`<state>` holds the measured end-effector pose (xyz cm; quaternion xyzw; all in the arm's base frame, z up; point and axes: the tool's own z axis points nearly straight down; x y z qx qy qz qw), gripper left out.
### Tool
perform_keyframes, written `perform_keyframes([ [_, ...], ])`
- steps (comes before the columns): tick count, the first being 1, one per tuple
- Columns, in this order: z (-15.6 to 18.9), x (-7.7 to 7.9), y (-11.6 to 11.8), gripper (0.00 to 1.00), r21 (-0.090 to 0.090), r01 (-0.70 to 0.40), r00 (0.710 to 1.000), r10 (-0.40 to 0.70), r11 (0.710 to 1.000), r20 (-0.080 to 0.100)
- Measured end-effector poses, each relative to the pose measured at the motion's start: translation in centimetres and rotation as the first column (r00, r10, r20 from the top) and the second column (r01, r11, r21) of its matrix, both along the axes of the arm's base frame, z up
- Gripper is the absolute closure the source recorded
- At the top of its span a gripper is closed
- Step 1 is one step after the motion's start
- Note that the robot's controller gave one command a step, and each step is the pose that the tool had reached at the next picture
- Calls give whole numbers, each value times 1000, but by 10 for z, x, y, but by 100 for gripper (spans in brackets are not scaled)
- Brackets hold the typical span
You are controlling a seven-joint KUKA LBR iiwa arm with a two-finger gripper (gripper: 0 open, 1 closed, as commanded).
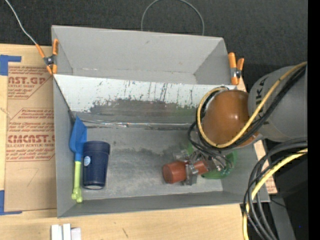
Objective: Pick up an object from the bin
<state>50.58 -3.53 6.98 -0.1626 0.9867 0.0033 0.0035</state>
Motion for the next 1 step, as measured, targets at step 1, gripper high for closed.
perform_keyframes([
  [1, 0, 0, 0, 0, 0, 0, 1000, 0, 1000, 0],
])
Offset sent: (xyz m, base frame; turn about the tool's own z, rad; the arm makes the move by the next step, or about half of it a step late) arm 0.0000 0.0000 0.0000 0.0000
